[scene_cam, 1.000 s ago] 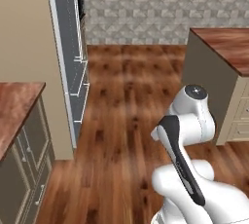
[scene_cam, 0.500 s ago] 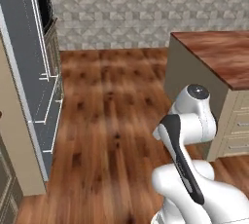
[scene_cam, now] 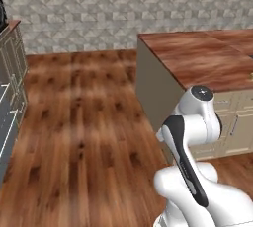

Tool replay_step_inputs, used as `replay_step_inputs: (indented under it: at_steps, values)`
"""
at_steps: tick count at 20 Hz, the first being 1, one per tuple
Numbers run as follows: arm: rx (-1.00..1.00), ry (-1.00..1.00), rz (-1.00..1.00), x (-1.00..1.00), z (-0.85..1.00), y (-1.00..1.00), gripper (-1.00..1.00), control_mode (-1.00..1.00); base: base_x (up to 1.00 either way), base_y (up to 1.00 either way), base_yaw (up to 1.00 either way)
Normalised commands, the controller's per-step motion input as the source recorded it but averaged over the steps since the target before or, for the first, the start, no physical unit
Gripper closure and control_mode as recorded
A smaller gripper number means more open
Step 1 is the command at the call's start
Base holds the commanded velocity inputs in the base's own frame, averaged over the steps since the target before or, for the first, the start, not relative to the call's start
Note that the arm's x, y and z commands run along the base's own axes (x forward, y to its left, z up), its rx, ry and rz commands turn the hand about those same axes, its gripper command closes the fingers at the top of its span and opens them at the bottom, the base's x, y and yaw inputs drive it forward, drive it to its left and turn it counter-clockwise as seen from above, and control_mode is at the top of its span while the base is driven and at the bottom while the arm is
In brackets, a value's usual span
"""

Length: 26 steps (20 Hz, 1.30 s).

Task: Pick the jar and candle from the dining table and place them in the open cabinet. Close the cabinet after placing the objects.

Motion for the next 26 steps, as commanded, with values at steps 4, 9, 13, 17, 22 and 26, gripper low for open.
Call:
replay_step_inputs:
  at_steps: [4, 9, 13, 17, 22, 26]
  values:
    - [0.00, 0.00, 0.00, 0.00, 0.00, 0.00, -1.00, 1.00, 0.31, -0.91, -0.08]
    - [0.00, 0.00, 0.00, 0.00, 0.00, 0.00, -1.00, 1.00, 0.47, -0.93, -0.06]
    - [0.00, 0.00, 0.00, 0.00, 0.00, 0.00, -1.00, 1.00, 0.46, -0.96, -0.04]
    - [0.00, 0.00, 0.00, 0.00, 0.00, 0.00, -1.00, 1.00, 0.27, -0.98, -0.02]
    - [0.00, 0.00, 0.00, 0.00, 0.00, 0.00, -1.00, 1.00, 0.19, -0.99, -0.01]
    - [0.00, 0.00, 0.00, 0.00, 0.00, 0.00, -1.00, 1.00, 0.25, -0.88, 0.00]
